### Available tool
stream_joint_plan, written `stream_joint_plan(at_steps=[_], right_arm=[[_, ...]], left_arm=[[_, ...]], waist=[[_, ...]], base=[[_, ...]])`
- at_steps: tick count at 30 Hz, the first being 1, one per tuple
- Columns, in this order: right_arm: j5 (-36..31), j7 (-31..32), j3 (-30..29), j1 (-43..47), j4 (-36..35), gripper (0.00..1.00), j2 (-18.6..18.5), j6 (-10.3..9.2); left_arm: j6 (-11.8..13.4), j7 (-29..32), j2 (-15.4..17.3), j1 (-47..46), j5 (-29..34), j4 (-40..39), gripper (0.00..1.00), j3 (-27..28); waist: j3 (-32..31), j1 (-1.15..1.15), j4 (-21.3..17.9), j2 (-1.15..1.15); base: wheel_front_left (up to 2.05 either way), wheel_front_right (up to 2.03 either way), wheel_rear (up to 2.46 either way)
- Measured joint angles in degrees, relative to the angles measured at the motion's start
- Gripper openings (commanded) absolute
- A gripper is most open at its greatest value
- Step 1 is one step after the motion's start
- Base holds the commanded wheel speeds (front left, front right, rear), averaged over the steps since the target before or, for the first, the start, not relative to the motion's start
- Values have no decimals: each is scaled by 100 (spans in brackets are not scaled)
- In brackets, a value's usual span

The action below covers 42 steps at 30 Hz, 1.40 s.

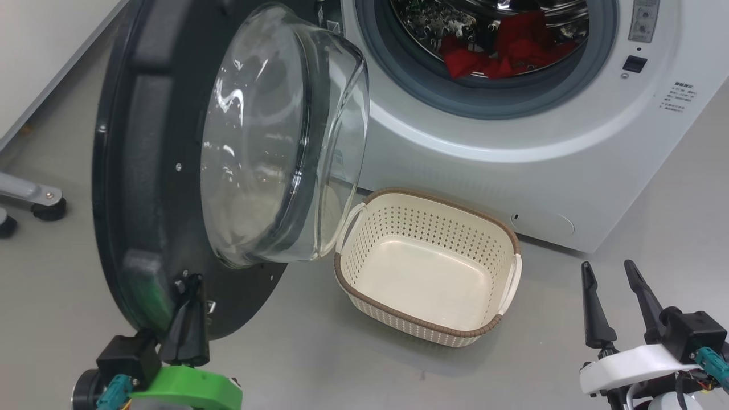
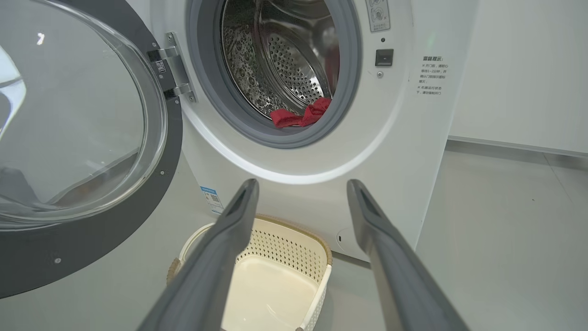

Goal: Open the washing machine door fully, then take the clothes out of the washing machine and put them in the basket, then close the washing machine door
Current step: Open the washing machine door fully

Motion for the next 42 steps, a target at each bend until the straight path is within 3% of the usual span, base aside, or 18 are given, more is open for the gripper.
stream_joint_plan(at_steps=[20, 42], right_arm=[[-108, 0, -71, -232, -59, 100, -121, 29], [-138, 0, -25, -417, 5, 100, -174, 30]], left_arm=[[41, -347, -60, -639, -27, 519, 0, 1201], [41, -463, 21, -1307, -114, 1414, 0, 2314]], waist=[[502, 0, -232, 0], [557, 0, -261, 0]], base=[[0, 0, 0], [0, 0, 0]])
